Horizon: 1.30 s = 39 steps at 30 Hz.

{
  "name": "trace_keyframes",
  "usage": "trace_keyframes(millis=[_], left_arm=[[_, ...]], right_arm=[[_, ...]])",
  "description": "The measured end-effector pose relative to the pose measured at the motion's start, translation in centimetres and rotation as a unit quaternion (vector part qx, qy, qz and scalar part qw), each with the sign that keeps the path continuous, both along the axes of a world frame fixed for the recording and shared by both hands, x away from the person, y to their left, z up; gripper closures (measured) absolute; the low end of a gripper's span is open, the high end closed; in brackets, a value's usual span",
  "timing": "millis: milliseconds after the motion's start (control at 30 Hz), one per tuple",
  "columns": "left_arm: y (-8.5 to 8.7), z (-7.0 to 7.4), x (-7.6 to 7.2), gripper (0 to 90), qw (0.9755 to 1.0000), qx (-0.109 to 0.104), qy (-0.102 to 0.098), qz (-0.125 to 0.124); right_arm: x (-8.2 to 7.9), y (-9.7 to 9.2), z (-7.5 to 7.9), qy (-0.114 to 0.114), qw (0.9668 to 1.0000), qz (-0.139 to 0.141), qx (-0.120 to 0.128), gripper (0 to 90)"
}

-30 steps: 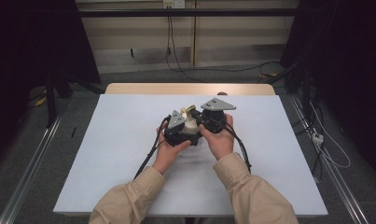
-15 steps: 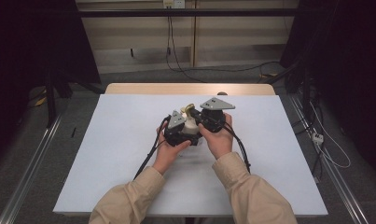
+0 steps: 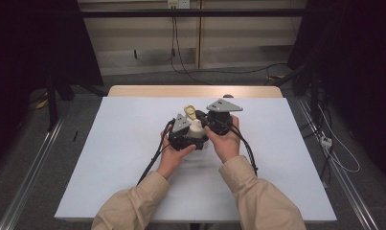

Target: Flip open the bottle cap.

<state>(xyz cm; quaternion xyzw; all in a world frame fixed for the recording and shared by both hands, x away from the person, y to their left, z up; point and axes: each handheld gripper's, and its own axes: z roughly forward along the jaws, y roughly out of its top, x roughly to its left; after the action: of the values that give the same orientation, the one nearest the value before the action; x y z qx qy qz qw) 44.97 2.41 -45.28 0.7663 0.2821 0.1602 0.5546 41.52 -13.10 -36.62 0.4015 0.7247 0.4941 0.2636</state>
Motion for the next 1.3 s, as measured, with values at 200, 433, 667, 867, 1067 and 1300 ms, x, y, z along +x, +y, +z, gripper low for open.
trace_keyframes(millis=[200, 433, 667, 867, 1067, 1300], left_arm=[[-0.1, -0.2, 0.0, 4.2, 1.0000, 0.006, 0.003, 0.000], [0.4, -0.4, -0.5, 4.1, 0.9990, 0.043, 0.006, -0.006], [2.3, 0.9, -1.6, 5.2, 0.9979, 0.063, 0.002, -0.014], [4.9, 1.6, -2.6, 5.2, 0.9989, 0.047, 0.007, 0.000], [6.8, 2.3, -3.8, 5.3, 0.9993, 0.037, 0.007, 0.004], [8.8, 3.2, -5.0, 5.8, 0.9997, 0.024, 0.002, 0.010]], right_arm=[[-0.5, -0.2, 0.2, -0.008, 0.9999, 0.000, -0.007, 80.1], [-1.7, -1.0, -0.1, -0.014, 0.9999, 0.009, -0.001, 56.2], [-3.2, -3.0, -1.1, -0.003, 0.9997, 0.016, 0.019, 29.0], [-4.6, -4.8, -2.0, 0.001, 0.9995, 0.016, 0.028, 18.7], [-5.9, -6.1, -2.9, 0.000, 0.9994, 0.012, 0.032, 16.4], [-7.3, -7.3, -4.2, 0.003, 0.9994, 0.007, 0.033, 15.3]])
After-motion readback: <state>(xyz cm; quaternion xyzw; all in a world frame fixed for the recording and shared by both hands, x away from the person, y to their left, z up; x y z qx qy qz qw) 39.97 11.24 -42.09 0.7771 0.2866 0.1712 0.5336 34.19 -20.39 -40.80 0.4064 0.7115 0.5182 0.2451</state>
